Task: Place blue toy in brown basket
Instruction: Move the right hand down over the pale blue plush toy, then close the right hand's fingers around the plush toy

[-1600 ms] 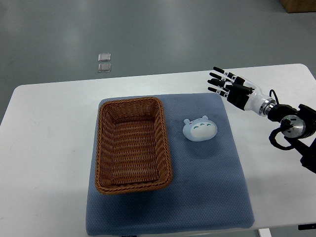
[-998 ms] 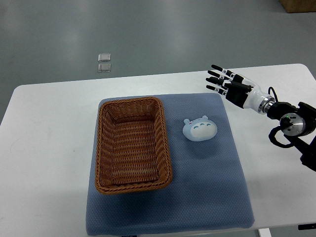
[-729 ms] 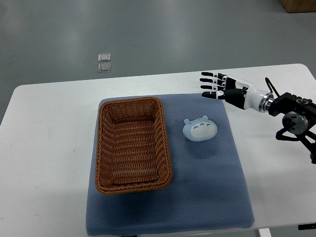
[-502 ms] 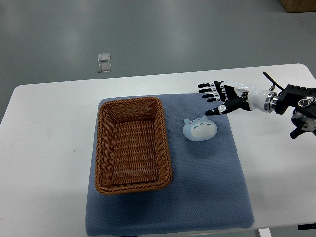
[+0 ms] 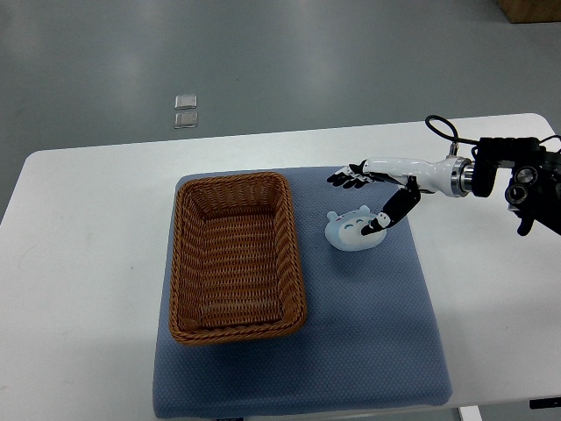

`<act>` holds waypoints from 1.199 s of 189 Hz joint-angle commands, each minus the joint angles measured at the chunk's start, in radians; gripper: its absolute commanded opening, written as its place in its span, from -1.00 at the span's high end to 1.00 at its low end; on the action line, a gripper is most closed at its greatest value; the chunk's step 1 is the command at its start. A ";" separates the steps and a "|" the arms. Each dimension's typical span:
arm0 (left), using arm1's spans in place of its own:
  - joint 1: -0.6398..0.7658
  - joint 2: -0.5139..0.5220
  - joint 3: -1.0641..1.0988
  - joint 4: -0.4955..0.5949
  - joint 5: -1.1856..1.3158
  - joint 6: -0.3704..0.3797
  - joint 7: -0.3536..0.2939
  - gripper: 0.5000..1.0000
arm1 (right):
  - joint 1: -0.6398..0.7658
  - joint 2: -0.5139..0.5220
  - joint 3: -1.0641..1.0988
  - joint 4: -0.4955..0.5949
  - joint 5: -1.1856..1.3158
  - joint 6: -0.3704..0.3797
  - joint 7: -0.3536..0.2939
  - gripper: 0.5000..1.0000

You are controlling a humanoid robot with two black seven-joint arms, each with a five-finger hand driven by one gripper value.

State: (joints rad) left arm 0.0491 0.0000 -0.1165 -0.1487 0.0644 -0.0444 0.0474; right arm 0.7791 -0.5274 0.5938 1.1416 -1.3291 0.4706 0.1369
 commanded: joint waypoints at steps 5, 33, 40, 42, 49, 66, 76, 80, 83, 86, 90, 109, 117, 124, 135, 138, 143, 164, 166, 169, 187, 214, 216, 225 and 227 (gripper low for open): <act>0.000 0.000 0.000 0.000 0.000 0.000 0.000 -1.00 | 0.017 0.006 -0.069 0.001 -0.051 -0.061 0.016 -0.67; 0.000 0.000 0.000 0.000 0.000 0.000 0.000 -1.00 | 0.035 0.013 -0.118 0.001 -0.081 -0.118 0.021 -0.66; 0.000 0.000 0.000 0.000 0.000 0.000 0.000 -1.00 | 0.034 0.015 -0.123 0.001 -0.084 -0.119 0.021 -0.67; 0.000 0.000 0.000 0.000 0.000 0.000 0.000 -1.00 | 0.032 0.015 -0.124 0.001 -0.085 -0.119 0.023 -0.66; 0.000 0.000 0.000 0.000 0.000 0.000 0.000 -1.00 | 0.029 0.015 -0.127 0.000 -0.091 -0.121 0.021 -0.67; 0.000 0.000 0.000 0.000 0.000 0.000 0.000 -1.00 | 0.025 0.018 -0.141 -0.002 -0.108 -0.136 0.021 -0.66; 0.000 0.000 0.000 0.000 0.000 0.000 0.000 -1.00 | 0.025 0.018 -0.155 -0.005 -0.110 -0.156 0.023 -0.66; 0.000 0.000 0.000 0.000 0.000 0.000 0.000 -1.00 | 0.025 0.018 -0.160 -0.006 -0.110 -0.161 0.023 -0.66; 0.000 0.000 0.000 0.000 0.000 0.000 0.000 -1.00 | 0.026 0.018 -0.163 -0.006 -0.110 -0.165 0.023 -0.65; 0.000 0.000 0.000 0.000 0.000 0.000 0.000 -1.00 | 0.025 0.018 -0.164 -0.008 -0.110 -0.168 0.023 -0.65; 0.000 0.000 0.000 0.000 0.000 0.000 0.000 -1.00 | 0.025 0.018 -0.166 -0.008 -0.110 -0.170 0.023 -0.65; 0.000 0.000 0.000 0.000 0.000 0.000 0.000 -1.00 | 0.025 0.020 -0.167 -0.014 -0.113 -0.179 0.023 -0.64; 0.000 0.000 0.000 0.000 0.000 0.000 0.000 -1.00 | 0.025 0.018 -0.169 -0.016 -0.113 -0.182 0.021 -0.62; 0.000 0.000 0.000 0.000 0.000 0.000 0.000 -1.00 | 0.025 0.018 -0.169 -0.017 -0.113 -0.185 0.021 -0.60; 0.000 0.000 0.000 0.000 0.000 0.000 0.000 -1.00 | 0.025 0.018 -0.170 -0.017 -0.116 -0.185 0.021 -0.49; 0.000 0.000 0.000 0.000 0.000 0.000 0.000 -1.00 | 0.023 0.018 -0.170 -0.017 -0.116 -0.185 0.021 -0.45; 0.000 0.000 0.000 0.000 0.000 0.000 0.000 -1.00 | 0.023 0.018 -0.172 -0.019 -0.116 -0.184 0.023 -0.33; 0.000 0.000 0.000 0.000 0.000 0.000 0.000 -1.00 | 0.025 0.017 -0.181 -0.022 -0.116 -0.182 0.023 0.12; 0.000 0.000 0.000 0.000 0.000 0.000 0.000 -1.00 | 0.025 0.017 -0.181 -0.023 -0.114 -0.182 0.023 0.20; 0.000 0.000 0.000 0.000 0.000 0.000 0.000 -1.00 | 0.025 0.017 -0.183 -0.025 -0.114 -0.182 0.023 0.26; 0.000 0.000 0.000 0.000 0.000 0.000 0.000 -1.00 | 0.023 0.017 -0.181 -0.026 -0.114 -0.181 0.024 0.61; 0.000 0.000 0.000 0.000 0.000 0.000 0.000 -1.00 | 0.023 0.012 -0.178 -0.026 -0.108 -0.182 0.044 1.00; 0.000 0.000 0.000 0.000 0.000 0.000 0.000 -1.00 | 0.023 0.010 -0.178 -0.026 -0.107 -0.182 0.046 1.00; 0.000 0.000 0.000 0.000 0.000 0.000 0.000 -1.00 | 0.028 0.006 -0.174 -0.026 -0.101 -0.181 0.055 1.00; 0.000 0.000 0.000 0.000 0.000 0.000 0.000 -1.00 | 0.029 0.004 -0.174 -0.026 -0.101 -0.181 0.058 1.00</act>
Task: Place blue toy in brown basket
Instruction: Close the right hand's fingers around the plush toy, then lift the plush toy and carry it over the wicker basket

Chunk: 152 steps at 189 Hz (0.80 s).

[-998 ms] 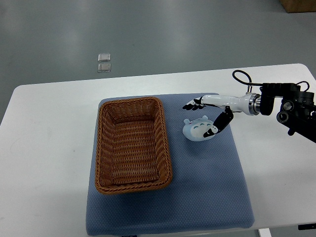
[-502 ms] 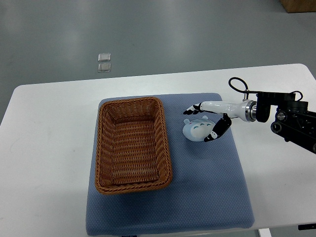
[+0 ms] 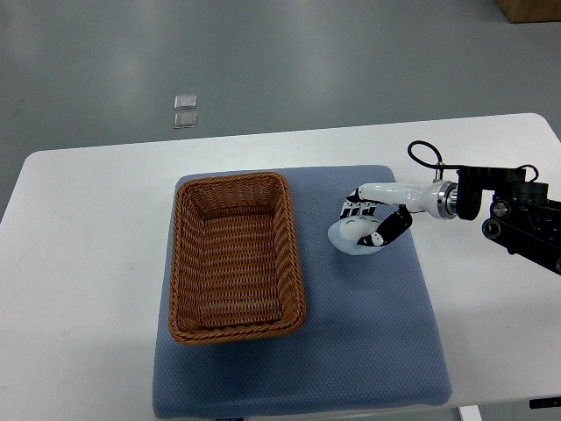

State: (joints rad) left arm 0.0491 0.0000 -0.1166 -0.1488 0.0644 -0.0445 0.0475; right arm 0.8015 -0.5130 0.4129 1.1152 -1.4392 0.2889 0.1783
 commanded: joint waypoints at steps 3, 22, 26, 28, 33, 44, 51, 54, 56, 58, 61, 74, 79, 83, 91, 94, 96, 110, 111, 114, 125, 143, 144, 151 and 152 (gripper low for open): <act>0.000 0.000 0.000 0.000 0.000 0.000 0.000 -1.00 | 0.008 -0.010 0.012 0.000 0.011 0.001 0.024 1.00; 0.000 0.000 0.000 0.000 0.000 0.000 0.000 -1.00 | 0.021 -0.013 0.024 0.000 0.016 -0.002 0.047 1.00; 0.000 0.000 0.000 0.000 0.000 0.000 0.000 -1.00 | 0.028 -0.013 0.030 0.002 0.017 -0.002 0.052 1.00; 0.000 0.000 0.000 0.000 0.000 0.000 0.000 -1.00 | 0.033 -0.012 0.034 0.002 0.017 -0.002 0.055 1.00; 0.000 0.000 0.000 0.000 0.000 0.000 0.000 -1.00 | 0.039 -0.012 0.044 0.002 0.019 -0.001 0.059 1.00; 0.000 0.000 0.000 0.000 0.000 0.000 0.000 -1.00 | 0.048 -0.010 0.075 0.003 0.039 0.010 0.082 1.00; 0.000 0.000 0.000 0.000 0.000 0.000 0.000 -1.00 | 0.051 -0.007 0.083 0.006 0.052 0.012 0.095 1.00; 0.000 0.000 0.000 0.000 0.000 0.000 0.000 -1.00 | 0.054 -0.006 0.084 0.006 0.056 0.013 0.098 1.00; 0.000 0.000 0.000 0.000 0.000 0.000 0.000 -1.00 | 0.058 -0.006 0.086 0.008 0.060 0.015 0.102 1.00; 0.000 0.000 0.000 0.000 0.000 0.000 0.000 -1.00 | 0.062 -0.006 0.086 0.008 0.063 0.016 0.106 1.00; 0.000 0.000 0.000 0.000 0.000 0.000 0.000 -1.00 | 0.076 -0.006 0.087 0.011 0.072 0.021 0.115 1.00; 0.000 0.000 0.000 0.000 0.000 0.000 0.000 -1.00 | 0.110 0.001 0.086 0.017 0.091 0.032 0.138 1.00; 0.000 0.000 0.000 0.000 0.000 0.000 0.000 -1.00 | 0.122 0.007 0.086 0.020 0.095 0.039 0.145 1.00; 0.000 0.000 0.000 0.000 0.000 0.000 0.000 -1.00 | 0.131 0.011 0.086 0.023 0.098 0.044 0.147 1.00; 0.000 0.000 0.000 0.000 0.000 0.000 0.000 -1.00 | 0.149 0.033 0.084 0.026 0.098 0.055 0.147 1.00; 0.000 0.000 0.000 0.000 0.000 0.000 0.000 -1.00 | 0.153 0.039 0.084 0.025 0.097 0.055 0.147 1.00; 0.000 0.000 0.000 0.000 0.000 0.000 0.000 -1.00 | 0.159 0.047 0.084 0.025 0.098 0.058 0.147 1.00; 0.000 0.000 0.000 0.000 0.000 0.000 0.000 -1.00 | 0.186 0.097 0.070 0.023 0.097 0.061 0.145 1.00; 0.000 0.000 0.000 0.000 0.000 0.000 0.000 -1.00 | 0.186 0.097 0.070 0.023 0.097 0.061 0.145 1.00; 0.000 0.000 0.000 0.000 0.000 0.000 0.000 -1.00 | 0.192 0.109 0.069 0.023 0.097 0.061 0.145 1.00; 0.000 0.000 0.000 0.000 0.000 0.000 0.000 -1.00 | 0.205 0.143 0.067 0.021 0.097 0.061 0.145 1.00; 0.000 0.000 0.000 0.000 0.000 0.000 0.000 -1.00 | 0.226 0.217 0.058 0.008 0.098 0.062 0.147 1.00; 0.000 0.000 0.000 0.000 0.000 0.000 0.000 -1.00 | 0.226 0.217 0.058 0.008 0.098 0.062 0.147 1.00; 0.000 0.000 0.000 0.000 0.000 0.000 0.000 -1.00 | 0.229 0.241 0.038 -0.005 0.097 0.062 0.147 1.00; 0.000 0.000 0.000 0.000 0.000 0.000 0.000 -1.00 | 0.229 0.241 0.038 -0.005 0.097 0.062 0.147 1.00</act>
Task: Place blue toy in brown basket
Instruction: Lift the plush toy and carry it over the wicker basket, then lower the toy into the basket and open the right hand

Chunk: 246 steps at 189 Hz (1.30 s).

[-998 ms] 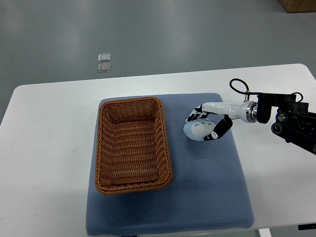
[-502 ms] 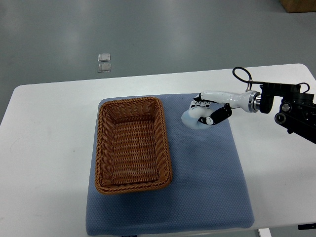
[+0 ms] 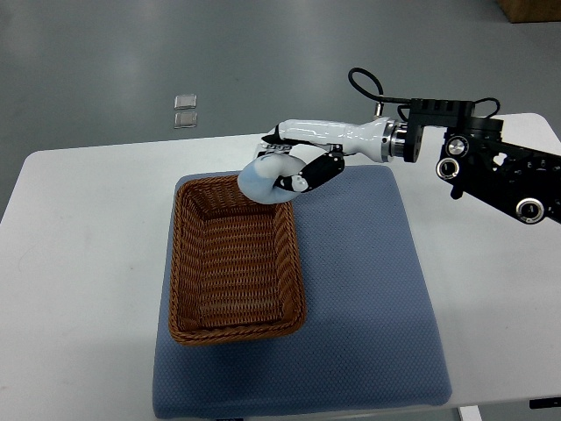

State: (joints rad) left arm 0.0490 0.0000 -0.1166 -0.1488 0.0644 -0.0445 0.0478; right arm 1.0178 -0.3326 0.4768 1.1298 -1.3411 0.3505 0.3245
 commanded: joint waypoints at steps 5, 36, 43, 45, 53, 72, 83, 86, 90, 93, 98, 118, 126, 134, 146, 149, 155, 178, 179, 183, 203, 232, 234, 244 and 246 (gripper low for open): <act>0.000 0.000 0.000 0.000 0.000 0.000 0.000 -1.00 | 0.016 0.079 -0.047 -0.034 -0.003 -0.002 0.001 1.00; 0.000 0.000 0.000 0.000 0.000 0.000 0.000 -1.00 | 0.051 0.190 -0.130 -0.096 -0.017 -0.022 -0.002 1.00; 0.000 0.000 0.000 0.000 0.000 0.000 0.000 -1.00 | 0.054 0.207 -0.138 -0.104 -0.020 -0.030 -0.005 1.00; 0.000 0.000 0.000 0.000 0.000 0.000 0.000 -1.00 | 0.054 0.211 -0.138 -0.108 -0.021 -0.031 -0.005 1.00; 0.000 0.000 0.000 0.000 0.000 0.000 0.000 -1.00 | 0.056 0.228 -0.141 -0.123 -0.027 -0.038 -0.007 1.00; 0.000 0.000 0.000 0.000 0.000 0.000 0.000 -1.00 | 0.050 0.241 -0.164 -0.174 -0.030 -0.041 -0.013 1.00; 0.000 0.000 0.000 0.000 0.000 0.000 0.000 -1.00 | 0.045 0.242 -0.185 -0.189 -0.030 -0.054 -0.013 1.00; 0.000 0.000 0.000 0.000 0.000 0.000 0.000 -1.00 | 0.044 0.242 -0.188 -0.189 -0.030 -0.058 -0.013 1.00; 0.000 0.000 0.000 0.000 0.000 0.000 0.000 -1.00 | 0.042 0.242 -0.191 -0.189 -0.030 -0.062 -0.013 1.00; 0.000 0.000 0.000 0.000 0.000 0.000 0.000 -1.00 | 0.038 0.242 -0.196 -0.189 -0.030 -0.068 -0.013 1.00; 0.000 0.000 0.000 0.000 0.000 0.000 0.000 -1.00 | 0.031 0.242 -0.201 -0.191 -0.030 -0.070 -0.013 1.00; 0.000 0.000 0.000 0.000 0.000 0.000 0.000 -1.00 | 0.004 0.244 -0.204 -0.191 -0.029 -0.077 -0.013 1.00; 0.000 0.000 0.000 0.000 0.000 0.000 0.000 -1.00 | -0.004 0.242 -0.198 -0.191 -0.024 -0.085 -0.012 0.48; 0.000 0.000 0.000 0.000 0.000 0.000 0.000 -1.00 | -0.013 0.241 -0.193 -0.191 -0.015 -0.096 -0.012 -0.06; 0.000 0.000 0.000 0.000 0.000 0.000 0.000 -1.00 | -0.027 0.236 -0.191 -0.192 -0.012 -0.108 -0.013 -0.33; 0.000 0.000 0.000 0.000 0.000 0.000 0.000 -1.00 | -0.028 0.236 -0.191 -0.191 -0.012 -0.108 -0.013 -0.34; 0.000 0.000 0.000 0.000 0.000 0.000 0.000 -1.00 | -0.031 0.236 -0.191 -0.191 -0.012 -0.108 -0.013 -0.41; 0.000 0.000 0.000 0.000 0.000 0.000 0.000 -1.00 | -0.038 0.230 -0.191 -0.191 -0.012 -0.107 -0.013 -0.44; 0.000 0.000 0.000 0.000 0.000 0.000 0.000 -1.00 | -0.038 0.230 -0.191 -0.191 -0.012 -0.107 -0.013 -0.44; 0.000 0.000 0.000 0.000 0.000 0.000 0.000 -1.00 | -0.038 0.228 -0.190 -0.191 -0.010 -0.107 -0.013 -0.44; 0.000 0.000 0.000 0.000 0.000 0.000 0.000 -1.00 | -0.038 0.218 -0.179 -0.189 -0.004 -0.107 -0.013 -0.44; 0.000 0.000 0.000 0.000 0.000 0.000 0.000 -1.00 | -0.038 0.184 -0.093 -0.185 0.082 -0.064 -0.018 -0.44; 0.000 0.000 0.000 0.000 0.000 0.000 0.000 -1.00 | -0.038 0.181 -0.090 -0.185 0.092 -0.059 -0.019 -0.45; 0.000 0.000 0.000 0.000 0.000 0.000 0.000 -1.00 | -0.038 0.164 -0.063 -0.185 0.148 -0.039 -0.038 -0.48; 0.000 0.000 0.000 0.000 0.000 0.000 0.000 -1.00 | -0.038 0.159 -0.055 -0.185 0.160 -0.035 -0.042 -0.48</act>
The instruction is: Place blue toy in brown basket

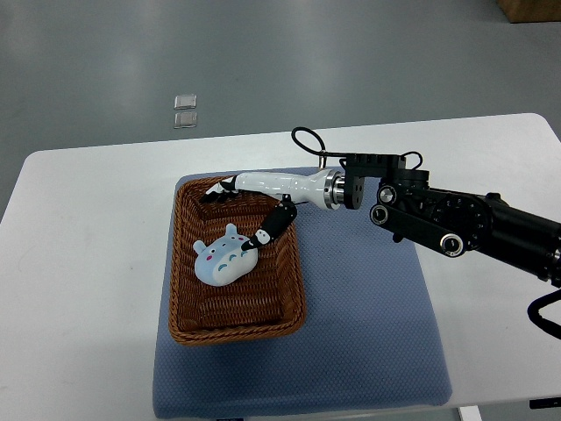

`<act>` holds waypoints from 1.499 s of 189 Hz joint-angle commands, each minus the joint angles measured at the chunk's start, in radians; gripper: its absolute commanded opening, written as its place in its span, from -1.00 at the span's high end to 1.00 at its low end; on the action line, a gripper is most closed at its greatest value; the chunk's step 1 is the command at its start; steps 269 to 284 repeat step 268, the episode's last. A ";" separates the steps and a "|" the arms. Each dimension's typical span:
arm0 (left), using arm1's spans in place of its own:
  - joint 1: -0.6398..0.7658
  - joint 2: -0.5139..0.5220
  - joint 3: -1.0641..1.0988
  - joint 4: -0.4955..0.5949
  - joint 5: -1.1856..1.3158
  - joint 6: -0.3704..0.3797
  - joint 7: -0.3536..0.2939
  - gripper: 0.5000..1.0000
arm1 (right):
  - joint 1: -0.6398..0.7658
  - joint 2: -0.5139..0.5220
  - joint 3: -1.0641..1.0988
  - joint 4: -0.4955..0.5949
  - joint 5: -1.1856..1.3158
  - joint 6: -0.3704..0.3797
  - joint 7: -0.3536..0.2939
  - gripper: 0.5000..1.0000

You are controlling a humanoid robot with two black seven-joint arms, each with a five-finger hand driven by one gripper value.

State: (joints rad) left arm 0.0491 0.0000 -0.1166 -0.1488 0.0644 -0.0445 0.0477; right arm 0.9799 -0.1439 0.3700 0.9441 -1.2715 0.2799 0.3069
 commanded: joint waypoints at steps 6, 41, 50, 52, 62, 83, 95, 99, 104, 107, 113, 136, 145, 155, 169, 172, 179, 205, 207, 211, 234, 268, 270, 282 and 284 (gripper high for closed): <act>0.000 0.000 0.000 0.000 0.000 0.000 0.000 -1.00 | 0.000 -0.043 0.072 0.001 0.126 0.048 -0.038 -0.54; 0.000 0.000 0.000 0.000 0.000 0.000 0.000 -1.00 | -0.053 -0.128 0.191 -0.002 0.458 0.114 -0.167 -0.64; 0.000 0.000 0.000 0.000 0.000 0.000 0.000 -1.00 | -0.067 -0.144 0.213 -0.008 0.535 0.124 -0.195 -0.65; 0.000 0.000 0.000 0.000 0.000 0.000 0.000 -1.00 | -0.072 -0.149 0.216 -0.011 0.552 0.127 -0.201 -0.65; 0.000 0.000 0.000 0.000 0.000 0.000 0.000 -1.00 | -0.089 -0.164 0.233 -0.025 0.636 0.133 -0.223 -0.65; 0.000 0.000 0.000 0.000 0.000 0.000 0.000 -1.00 | -0.119 -0.184 0.253 -0.076 0.791 0.136 -0.242 -0.65; 0.000 0.000 0.000 0.000 0.000 0.000 0.000 -1.00 | -0.135 -0.189 0.253 -0.111 0.885 0.133 -0.259 -0.65; 0.000 0.000 0.000 0.000 0.000 0.000 0.000 -1.00 | -0.138 -0.191 0.253 -0.123 0.917 0.133 -0.267 -0.65; 0.000 0.000 0.000 0.000 0.000 0.000 0.000 -1.00 | -0.144 -0.194 0.253 -0.139 0.972 0.130 -0.281 -0.65; 0.000 0.000 0.000 0.000 0.000 0.000 0.000 -1.00 | -0.145 -0.195 0.253 -0.143 0.989 0.130 -0.285 -0.65; 0.000 0.000 0.000 0.000 0.000 0.000 0.000 -1.00 | -0.152 -0.198 0.253 -0.156 1.046 0.127 -0.299 -0.65; 0.000 0.000 0.000 0.000 0.000 0.000 0.000 -1.00 | -0.188 -0.229 0.253 -0.168 1.311 0.114 -0.336 -0.65; 0.000 0.000 0.000 0.000 0.000 0.000 0.000 -1.00 | -0.196 -0.238 0.251 -0.168 1.388 0.111 -0.336 -0.65; 0.000 0.000 0.000 0.000 0.000 0.000 0.000 -1.00 | -0.208 -0.238 0.250 -0.168 1.440 0.111 -0.336 -0.65; 0.000 0.000 0.000 0.000 0.000 0.000 0.000 -1.00 | -0.219 -0.237 0.250 -0.179 1.454 0.101 -0.335 -0.65; 0.000 0.000 0.000 0.000 0.000 0.000 0.000 -1.00 | -0.219 -0.235 0.251 -0.182 1.456 0.098 -0.335 -0.65; 0.000 0.000 0.000 0.000 0.000 0.000 0.000 -1.00 | -0.219 -0.227 0.251 -0.189 1.457 0.084 -0.331 -0.65; 0.000 0.000 0.000 0.000 0.000 0.000 0.000 -1.00 | -0.225 -0.220 0.254 -0.202 1.456 0.088 -0.322 -0.65; 0.000 0.000 0.000 0.000 0.000 0.000 0.000 -1.00 | -0.225 -0.218 0.254 -0.202 1.456 0.088 -0.322 -0.65; 0.000 0.000 0.000 0.000 0.000 0.000 0.000 -1.00 | -0.225 -0.215 0.254 -0.202 1.456 0.088 -0.322 -0.65; 0.000 0.000 0.000 0.000 0.000 0.000 0.000 -1.00 | -0.228 -0.203 0.254 -0.200 1.459 0.094 -0.322 -0.65; 0.000 0.000 0.000 0.000 0.000 0.000 0.000 -1.00 | -0.234 -0.201 0.253 -0.200 1.459 0.088 -0.322 -0.65; 0.000 0.000 0.000 0.000 0.000 0.000 0.000 -1.00 | -0.234 -0.201 0.253 -0.200 1.459 0.088 -0.322 -0.65; 0.000 0.000 0.000 0.000 0.000 0.000 0.000 -1.00 | -0.234 -0.201 0.253 -0.200 1.459 0.088 -0.322 -0.65; 0.000 0.000 0.000 0.000 0.000 0.000 0.000 -1.00 | -0.234 -0.201 0.253 -0.200 1.459 0.088 -0.322 -0.65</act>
